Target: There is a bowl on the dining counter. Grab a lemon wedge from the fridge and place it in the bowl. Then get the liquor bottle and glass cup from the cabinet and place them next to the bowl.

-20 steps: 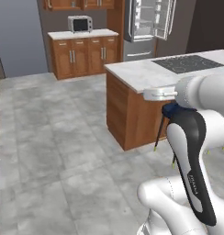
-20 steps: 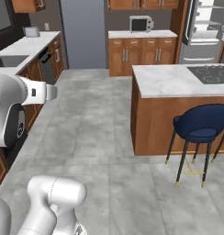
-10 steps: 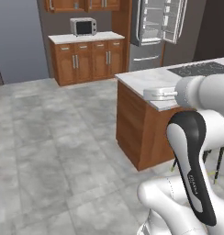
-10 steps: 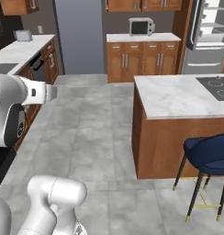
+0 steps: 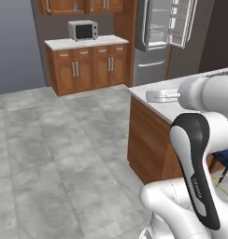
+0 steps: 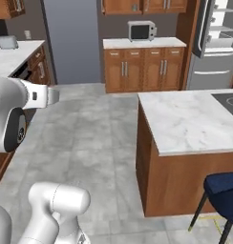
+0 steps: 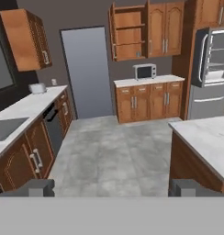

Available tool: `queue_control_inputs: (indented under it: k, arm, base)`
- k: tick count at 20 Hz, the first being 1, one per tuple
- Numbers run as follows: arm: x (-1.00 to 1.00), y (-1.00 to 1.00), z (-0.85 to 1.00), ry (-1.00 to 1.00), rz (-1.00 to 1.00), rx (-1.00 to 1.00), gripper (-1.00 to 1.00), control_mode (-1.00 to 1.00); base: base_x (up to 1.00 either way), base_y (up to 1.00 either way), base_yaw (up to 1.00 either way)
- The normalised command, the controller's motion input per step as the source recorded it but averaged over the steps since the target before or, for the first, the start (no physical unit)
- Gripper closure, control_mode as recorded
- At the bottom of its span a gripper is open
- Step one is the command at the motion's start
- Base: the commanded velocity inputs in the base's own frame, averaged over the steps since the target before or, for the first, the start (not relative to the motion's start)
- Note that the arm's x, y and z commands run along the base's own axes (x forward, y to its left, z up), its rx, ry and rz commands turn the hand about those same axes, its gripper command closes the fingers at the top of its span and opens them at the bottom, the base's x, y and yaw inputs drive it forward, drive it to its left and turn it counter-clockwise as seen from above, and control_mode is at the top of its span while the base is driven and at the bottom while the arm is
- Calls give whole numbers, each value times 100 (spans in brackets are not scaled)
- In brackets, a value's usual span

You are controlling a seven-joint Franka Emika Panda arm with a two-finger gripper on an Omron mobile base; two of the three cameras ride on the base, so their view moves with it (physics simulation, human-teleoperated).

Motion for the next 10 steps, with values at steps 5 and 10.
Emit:
queue_control_inputs:
  k: [5,10]
  arm:
    - [0,0,0,0,0,0,-100,100]
    - [0,0,0,0,0,0,-100,100]
  base:
    - [100,17,-12]
    - [100,18,-12]
